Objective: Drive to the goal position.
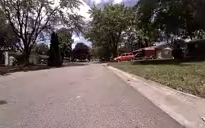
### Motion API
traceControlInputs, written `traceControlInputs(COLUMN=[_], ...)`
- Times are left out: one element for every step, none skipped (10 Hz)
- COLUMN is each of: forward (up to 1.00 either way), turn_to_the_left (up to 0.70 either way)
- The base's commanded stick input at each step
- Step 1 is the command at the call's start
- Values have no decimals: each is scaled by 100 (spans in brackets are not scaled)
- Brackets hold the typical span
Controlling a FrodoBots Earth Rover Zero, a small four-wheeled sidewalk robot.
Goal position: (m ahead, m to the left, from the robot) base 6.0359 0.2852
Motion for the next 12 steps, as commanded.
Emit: traceControlInputs(forward=[70, 70, 70, 70, 70, 70, 70, 70, 70, 70, 70, 70], turn_to_the_left=[0, 0, 0, 0, 0, 0, 0, 0, 0, 0, 0, 0])
